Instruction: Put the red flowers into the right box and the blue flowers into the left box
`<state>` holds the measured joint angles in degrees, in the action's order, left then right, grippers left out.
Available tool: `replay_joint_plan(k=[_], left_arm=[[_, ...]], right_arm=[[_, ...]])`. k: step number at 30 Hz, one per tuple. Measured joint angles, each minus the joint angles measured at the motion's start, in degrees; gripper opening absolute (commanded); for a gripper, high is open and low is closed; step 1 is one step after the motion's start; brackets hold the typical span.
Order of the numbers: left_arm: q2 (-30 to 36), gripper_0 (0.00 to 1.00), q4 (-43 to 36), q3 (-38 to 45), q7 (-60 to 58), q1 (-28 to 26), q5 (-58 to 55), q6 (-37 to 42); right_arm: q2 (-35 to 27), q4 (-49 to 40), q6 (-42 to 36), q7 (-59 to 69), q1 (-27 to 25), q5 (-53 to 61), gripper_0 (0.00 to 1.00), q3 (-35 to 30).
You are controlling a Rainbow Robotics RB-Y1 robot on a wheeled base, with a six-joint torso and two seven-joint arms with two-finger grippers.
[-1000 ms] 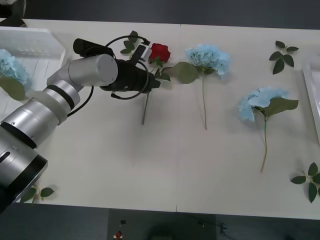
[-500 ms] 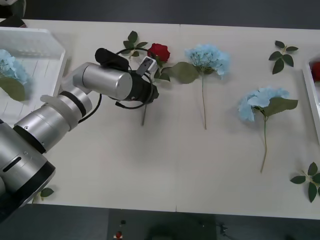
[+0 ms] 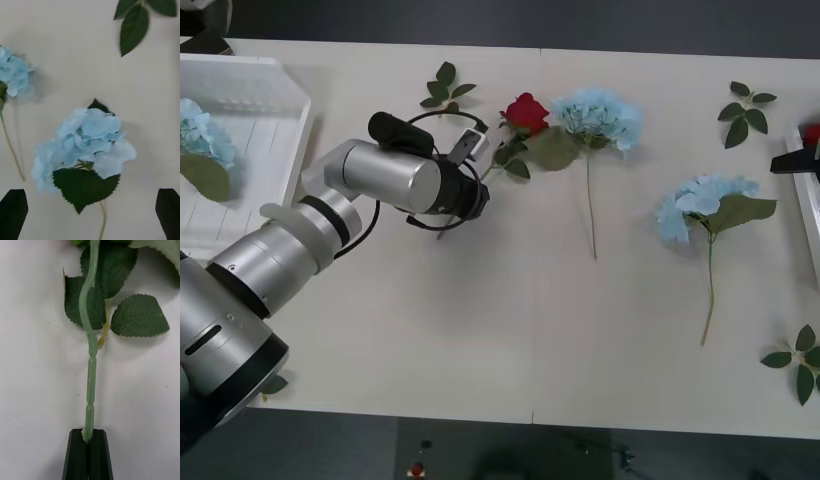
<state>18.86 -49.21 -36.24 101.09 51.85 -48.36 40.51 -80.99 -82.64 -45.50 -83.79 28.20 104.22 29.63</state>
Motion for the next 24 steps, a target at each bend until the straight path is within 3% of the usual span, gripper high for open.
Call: replay_joint_plan(k=[4, 12, 22, 24], left_arm=[[1.3, 0.00, -3.5, 0.0, 0.0, -2.2, -0.4, 0.0], [12.1, 0.00, -24.5, 0.0, 0.0, -14.1, -2.9, 4.4], [24.2, 0.00, -44.6, 4.9, 0.0, -31.9, -4.3, 4.5], [25.3, 0.06, -47.5, 7.2, 0.0, -35.4, -4.3, 4.5]], right_arm=[[0.0, -3.9, 0.5, -2.5, -1.8, -0.5, 1.00, 0.0], [3.4, -8.0, 1.7, -10.3, -5.1, -0.9, 1.00, -0.2], [9.2, -11.7, 2.9, -10.6, -7.6, -18.6, 1.00, -0.2], [9.7, -12.0, 3.4, -10.6, -8.5, -20.8, 1.00, -0.2]])
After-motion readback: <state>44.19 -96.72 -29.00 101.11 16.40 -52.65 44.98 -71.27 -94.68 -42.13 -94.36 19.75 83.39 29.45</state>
